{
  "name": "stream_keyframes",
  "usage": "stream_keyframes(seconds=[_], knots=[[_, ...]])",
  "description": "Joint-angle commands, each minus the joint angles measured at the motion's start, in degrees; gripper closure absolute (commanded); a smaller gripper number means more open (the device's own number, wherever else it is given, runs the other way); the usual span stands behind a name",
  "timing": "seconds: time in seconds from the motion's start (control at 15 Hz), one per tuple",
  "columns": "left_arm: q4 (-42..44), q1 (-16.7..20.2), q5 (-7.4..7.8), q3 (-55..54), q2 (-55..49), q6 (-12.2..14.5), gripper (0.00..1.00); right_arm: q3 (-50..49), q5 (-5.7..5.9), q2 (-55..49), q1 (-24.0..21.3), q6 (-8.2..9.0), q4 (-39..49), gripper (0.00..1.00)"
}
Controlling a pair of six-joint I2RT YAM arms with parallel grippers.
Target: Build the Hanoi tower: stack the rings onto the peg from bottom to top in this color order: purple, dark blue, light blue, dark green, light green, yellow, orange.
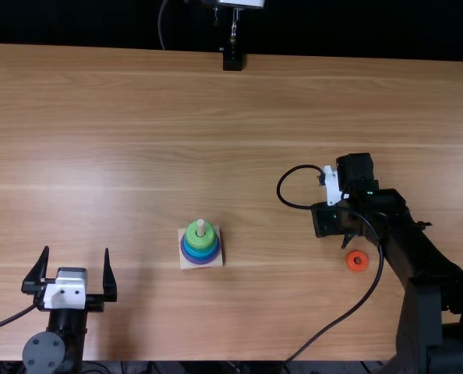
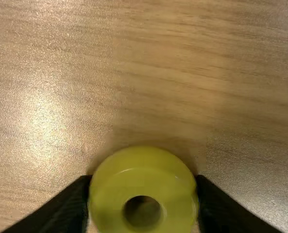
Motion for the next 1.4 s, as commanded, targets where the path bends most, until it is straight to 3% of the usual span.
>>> stream_keyframes(seconds=[0.0, 0.27, 0.53, 1.0, 1.07, 1.2, 1.33], knots=[[-0.28, -0.08, -0.16, -1.28, -0.62, 0.27, 0.0, -0.52, -0.29, 0.85, -0.05, 0.09, -0.01, 1.0], [-0.28, -0.08, -0.16, -1.28, -0.62, 0.27, 0.0, 0.36, -0.18, 0.76, 0.04, -0.23, -0.75, 1.0], [-0.28, -0.08, -0.16, -1.28, -0.62, 0.27, 0.0, 11.7, -0.18, 0.32, 1.18, 0.3, -16.57, 1.0], [-0.28, -0.08, -0.16, -1.28, -0.62, 0.27, 0.0, 29.81, -0.29, -0.91, 15.51, 0.62, -33.87, 1.0], [-0.28, -0.08, -0.16, -1.28, -0.62, 0.27, 0.0, 31.92, -0.29, -0.91, 17.7, 1.04, -34.92, 1.0], [-0.28, -0.08, -0.16, -1.28, -0.62, 0.27, 0.0, 35.78, -0.29, -0.91, 21.13, 3.89, -36.61, 1.0], [-0.28, -0.08, -0.16, -1.28, -0.62, 0.27, 0.0, 40.09, -0.29, -0.82, 24.56, 5.68, -37.77, 1.0]])
